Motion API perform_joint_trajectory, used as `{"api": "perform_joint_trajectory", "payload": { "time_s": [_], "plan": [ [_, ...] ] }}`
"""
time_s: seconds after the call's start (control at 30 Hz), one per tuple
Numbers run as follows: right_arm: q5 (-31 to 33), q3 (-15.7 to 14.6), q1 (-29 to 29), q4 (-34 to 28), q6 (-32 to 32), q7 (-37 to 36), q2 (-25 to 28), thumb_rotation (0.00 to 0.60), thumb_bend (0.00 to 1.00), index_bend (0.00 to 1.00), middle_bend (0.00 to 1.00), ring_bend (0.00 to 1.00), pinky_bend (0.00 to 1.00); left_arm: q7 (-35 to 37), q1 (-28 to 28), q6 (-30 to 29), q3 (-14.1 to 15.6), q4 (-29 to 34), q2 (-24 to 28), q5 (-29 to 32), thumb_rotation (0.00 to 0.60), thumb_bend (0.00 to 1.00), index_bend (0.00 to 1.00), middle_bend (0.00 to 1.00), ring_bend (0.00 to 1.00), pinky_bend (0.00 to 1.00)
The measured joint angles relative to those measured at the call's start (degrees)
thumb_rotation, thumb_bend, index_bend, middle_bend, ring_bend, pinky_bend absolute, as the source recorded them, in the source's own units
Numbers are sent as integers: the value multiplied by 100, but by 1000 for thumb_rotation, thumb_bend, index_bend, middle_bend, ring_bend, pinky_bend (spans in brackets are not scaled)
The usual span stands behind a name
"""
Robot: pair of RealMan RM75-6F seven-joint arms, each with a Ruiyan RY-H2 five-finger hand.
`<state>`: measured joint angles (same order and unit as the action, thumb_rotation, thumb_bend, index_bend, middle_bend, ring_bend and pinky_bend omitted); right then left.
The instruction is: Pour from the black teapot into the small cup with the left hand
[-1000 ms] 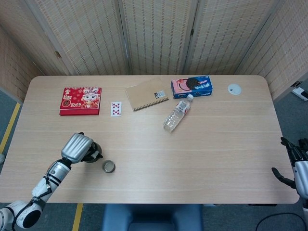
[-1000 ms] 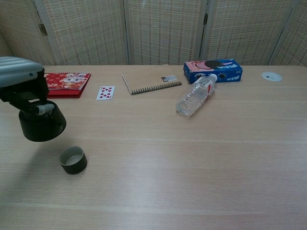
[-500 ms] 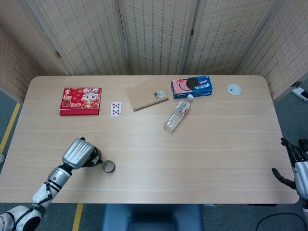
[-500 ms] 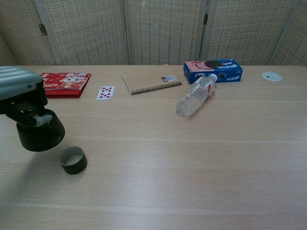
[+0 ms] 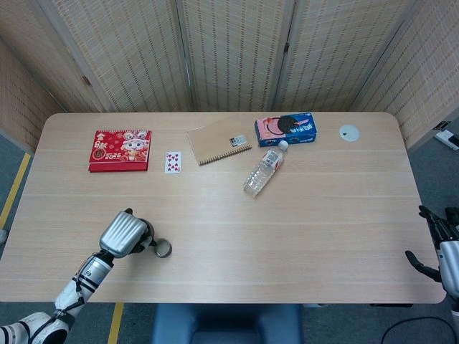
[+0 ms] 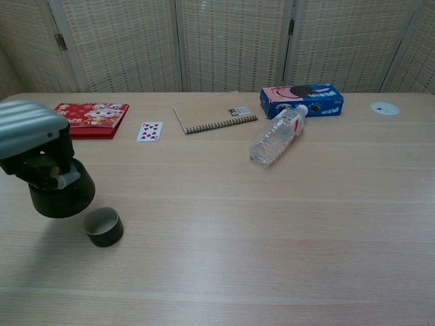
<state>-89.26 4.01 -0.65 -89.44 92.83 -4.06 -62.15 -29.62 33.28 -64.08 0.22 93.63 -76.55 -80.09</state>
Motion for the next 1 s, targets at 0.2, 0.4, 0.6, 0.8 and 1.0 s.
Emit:
{"api": "perform_joint_trajectory", "payload": {
  "time_s": [0.2, 0.4, 0.6, 0.8, 1.0],
  "plan": [
    [13, 0, -4, 26, -6, -21, -12, 600, 242, 94, 266, 270, 32, -323, -34, -109, -8, -77, -101, -89, 522, 483, 1000, 1000, 990, 524],
    [18, 1, -5, 48, -7, -38, -17, 600, 242, 94, 267, 269, 33, -538, -71, -166, -12, -127, -201, -135, 527, 493, 1000, 1000, 992, 526],
    [35, -2, -12, 60, -16, -49, -23, 600, 242, 93, 267, 270, 32, -715, -103, -220, -27, -218, -273, -177, 532, 494, 1000, 1000, 992, 526],
    [23, -1, -14, 52, -4, -41, -18, 600, 242, 94, 268, 269, 32, -867, -139, -276, -51, -269, -291, -232, 534, 495, 1000, 1000, 992, 526],
    [21, -3, -28, 36, 15, -26, -11, 600, 242, 94, 268, 271, 33, -979, -170, -282, -35, -306, -272, -254, 537, 496, 1000, 1000, 992, 526]
  ]
}}
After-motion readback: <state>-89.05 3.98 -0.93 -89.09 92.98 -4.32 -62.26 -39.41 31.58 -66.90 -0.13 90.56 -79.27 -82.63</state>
